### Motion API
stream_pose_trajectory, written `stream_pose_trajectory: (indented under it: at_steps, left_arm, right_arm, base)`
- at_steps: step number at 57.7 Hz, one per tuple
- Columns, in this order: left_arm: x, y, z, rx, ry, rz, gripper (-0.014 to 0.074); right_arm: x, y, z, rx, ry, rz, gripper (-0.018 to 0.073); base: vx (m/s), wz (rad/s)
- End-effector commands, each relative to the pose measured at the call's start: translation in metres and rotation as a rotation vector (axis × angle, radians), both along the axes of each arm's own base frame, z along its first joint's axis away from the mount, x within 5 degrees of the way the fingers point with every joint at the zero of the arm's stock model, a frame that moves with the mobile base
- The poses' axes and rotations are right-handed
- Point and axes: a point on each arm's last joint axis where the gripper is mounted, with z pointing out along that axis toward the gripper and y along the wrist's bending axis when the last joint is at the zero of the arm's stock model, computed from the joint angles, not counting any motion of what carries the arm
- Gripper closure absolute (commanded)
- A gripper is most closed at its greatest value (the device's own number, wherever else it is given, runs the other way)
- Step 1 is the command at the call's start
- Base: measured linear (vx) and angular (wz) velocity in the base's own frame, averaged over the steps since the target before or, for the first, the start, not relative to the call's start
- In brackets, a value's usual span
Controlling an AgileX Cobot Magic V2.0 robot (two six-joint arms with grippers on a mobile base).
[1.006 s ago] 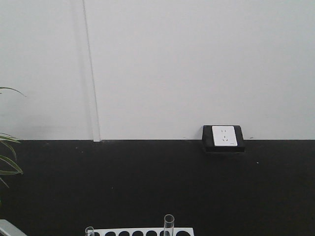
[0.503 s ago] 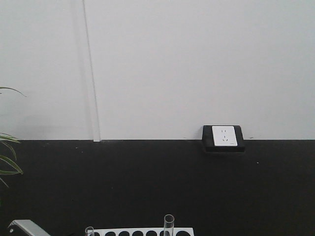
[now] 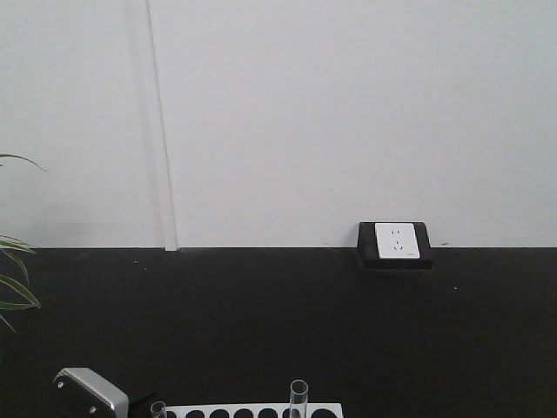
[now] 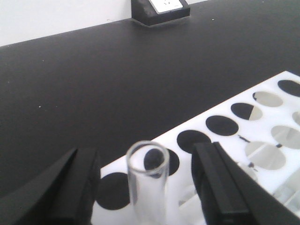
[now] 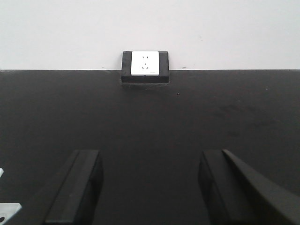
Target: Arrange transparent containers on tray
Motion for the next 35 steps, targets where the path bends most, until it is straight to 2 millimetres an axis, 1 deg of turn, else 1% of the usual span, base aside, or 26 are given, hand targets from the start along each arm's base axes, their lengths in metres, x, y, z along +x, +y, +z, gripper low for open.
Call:
stream_pose_trajectory:
  at_steps: [1, 7, 16, 35]
  left_arm:
    - [0.0068, -0.0053, 0.0173, -0.101, -0.134, -0.003, 0.0058]
    - [0.0083, -0.0061, 0.0122, -0.104, -0.132, -0.004, 0.0079]
    - [0.0087, -0.0063, 0.0105, -0.102, -0.128, -0.004, 0.0157]
    - [0.0080, -0.0060, 0.0097, -0.100, -0.125, -0.004, 0.0403]
  right_arm:
    - [0.0032, 0.0001, 0.0166, -0.009, -0.098, 0.004, 0.0048]
    - [0.0032, 0.0001, 0.0166, -0.009, -0.098, 0.004, 0.0048]
    - [0.0032, 0.0001, 0.0166, -0.009, -0.098, 0.004, 0.0048]
    - [0.0032, 0.0001, 0.0166, -0.009, -0.098, 0.004, 0.0048]
  base:
    - [0.00, 0.00]
    - [0.00, 0.00]
    - [0.00, 0.00]
    - [0.00, 0.00]
